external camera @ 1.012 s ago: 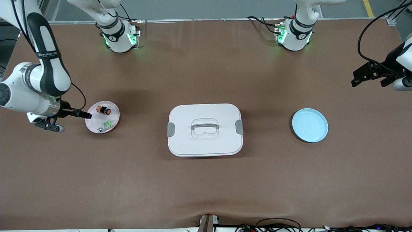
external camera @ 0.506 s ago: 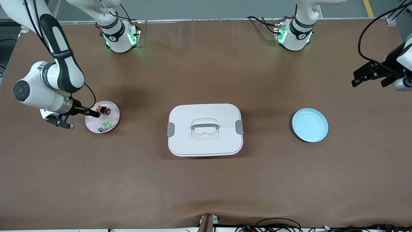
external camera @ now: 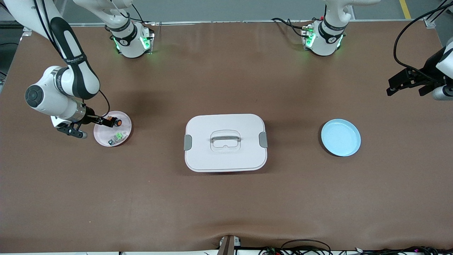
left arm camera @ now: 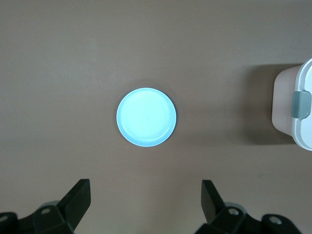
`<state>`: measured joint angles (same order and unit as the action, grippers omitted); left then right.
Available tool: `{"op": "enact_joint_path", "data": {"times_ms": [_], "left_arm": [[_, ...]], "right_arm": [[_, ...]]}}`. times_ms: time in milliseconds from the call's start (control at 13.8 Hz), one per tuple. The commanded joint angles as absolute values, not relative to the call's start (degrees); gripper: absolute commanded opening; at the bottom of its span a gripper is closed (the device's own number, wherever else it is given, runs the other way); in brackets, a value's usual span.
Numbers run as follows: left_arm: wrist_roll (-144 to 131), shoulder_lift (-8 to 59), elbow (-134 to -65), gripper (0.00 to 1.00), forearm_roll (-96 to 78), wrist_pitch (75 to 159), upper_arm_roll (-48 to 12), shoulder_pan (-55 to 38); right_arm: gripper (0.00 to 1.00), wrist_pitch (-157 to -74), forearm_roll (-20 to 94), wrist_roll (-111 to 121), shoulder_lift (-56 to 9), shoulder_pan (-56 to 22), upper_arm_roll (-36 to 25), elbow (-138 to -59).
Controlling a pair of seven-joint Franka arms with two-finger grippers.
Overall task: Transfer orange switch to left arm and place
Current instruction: 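Move the right gripper down over the white plate of switches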
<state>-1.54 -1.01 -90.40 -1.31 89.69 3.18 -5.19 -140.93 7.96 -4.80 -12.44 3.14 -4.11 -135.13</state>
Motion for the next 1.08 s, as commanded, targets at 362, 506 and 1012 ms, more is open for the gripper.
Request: {"op": "enact_joint_path", "data": {"times_ms": [362, 506, 1012], "left_arm": [[-1.0, -0.4, -89.0, 1.00, -0.7, 88.9, 3.0, -5.0], [-1.0, -0.4, -89.0, 1.00, -0.7, 88.9, 3.0, -5.3], [-1.0, -0.4, -88.9, 1.00, -0.7, 88.9, 3.0, -5.2]], "right_arm": [[1.00, -144.3, 8.4, -5.5, -11.8, 2.3, -4.0, -138.3], [1.00, -144.5, 8.4, -5.5, -12.5, 2.3, -4.0, -138.3], [1.00, -145.4, 8.4, -5.5, -14.9, 2.2, -4.0, -138.3]]}}
